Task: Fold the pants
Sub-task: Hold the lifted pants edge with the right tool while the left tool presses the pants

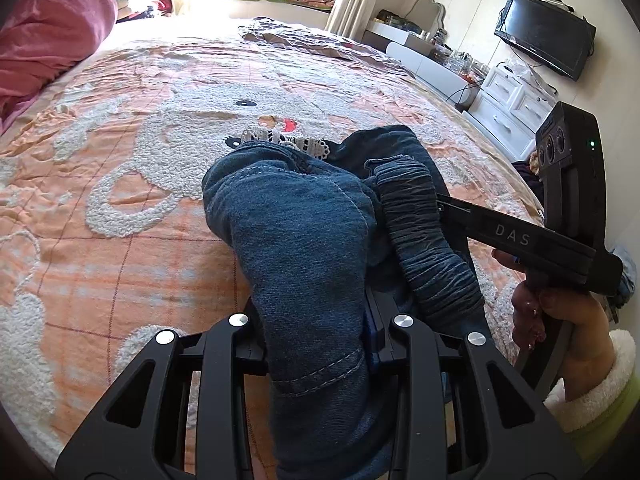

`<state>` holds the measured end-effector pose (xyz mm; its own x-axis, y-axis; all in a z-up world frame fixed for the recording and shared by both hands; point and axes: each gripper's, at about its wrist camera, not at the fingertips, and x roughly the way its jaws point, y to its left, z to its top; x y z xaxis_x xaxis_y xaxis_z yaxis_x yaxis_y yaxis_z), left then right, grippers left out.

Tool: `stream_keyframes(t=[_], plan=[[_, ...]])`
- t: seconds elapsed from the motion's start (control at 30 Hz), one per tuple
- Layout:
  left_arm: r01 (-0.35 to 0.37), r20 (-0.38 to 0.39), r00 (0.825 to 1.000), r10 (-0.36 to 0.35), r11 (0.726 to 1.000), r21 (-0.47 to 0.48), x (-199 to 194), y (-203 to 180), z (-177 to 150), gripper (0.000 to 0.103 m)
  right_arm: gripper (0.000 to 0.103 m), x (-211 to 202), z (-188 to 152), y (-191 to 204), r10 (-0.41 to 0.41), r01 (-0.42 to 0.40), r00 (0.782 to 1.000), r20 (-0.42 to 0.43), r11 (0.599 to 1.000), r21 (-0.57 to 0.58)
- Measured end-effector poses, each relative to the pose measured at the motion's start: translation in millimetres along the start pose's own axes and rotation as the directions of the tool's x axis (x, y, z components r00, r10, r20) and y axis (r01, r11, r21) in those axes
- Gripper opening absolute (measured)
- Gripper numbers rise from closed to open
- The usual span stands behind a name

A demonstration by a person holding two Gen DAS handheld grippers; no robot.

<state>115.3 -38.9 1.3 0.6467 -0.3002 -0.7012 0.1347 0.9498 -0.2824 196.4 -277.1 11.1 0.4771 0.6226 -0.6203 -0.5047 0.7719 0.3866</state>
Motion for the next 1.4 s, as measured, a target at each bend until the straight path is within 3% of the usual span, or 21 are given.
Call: stream_keyframes(t=[0.7, 1.4], plan=[[-0.037, 0.008, 0.999, 0.038, 0.998, -0.045, -2.0, 28.3, 30.1, 0.024, 0.012, 25.3, 33.9, 23.2, 0.005, -0.004, 1.0, 0.029, 1.0, -0.02], [-0.07, 0.017, 0.997, 0.07, 0.998, -0.003, 25.9, 43.0, 60.5, 0.024, 0.012, 57.2, 66.1, 17.2, -0.039, 0.04, 0.999, 0.031, 0.997, -0.063]])
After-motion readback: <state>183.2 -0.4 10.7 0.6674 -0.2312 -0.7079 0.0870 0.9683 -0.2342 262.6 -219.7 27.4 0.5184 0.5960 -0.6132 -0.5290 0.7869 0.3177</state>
